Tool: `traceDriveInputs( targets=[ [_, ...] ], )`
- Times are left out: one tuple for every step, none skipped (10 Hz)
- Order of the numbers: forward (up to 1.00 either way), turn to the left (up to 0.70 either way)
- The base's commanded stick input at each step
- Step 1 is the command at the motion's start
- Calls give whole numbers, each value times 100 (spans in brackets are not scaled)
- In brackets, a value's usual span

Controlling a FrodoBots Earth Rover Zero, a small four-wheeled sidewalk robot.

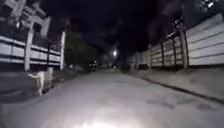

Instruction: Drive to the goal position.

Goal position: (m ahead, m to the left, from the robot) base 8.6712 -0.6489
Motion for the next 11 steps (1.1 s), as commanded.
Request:
traceDriveInputs(
  targets=[
    [70,0],
    [70,0],
    [70,-6],
    [70,-15],
    [70,-25],
    [70,-34],
    [70,-35],
    [70,-35],
    [70,-29],
    [70,-20],
    [70,-10]
  ],
)
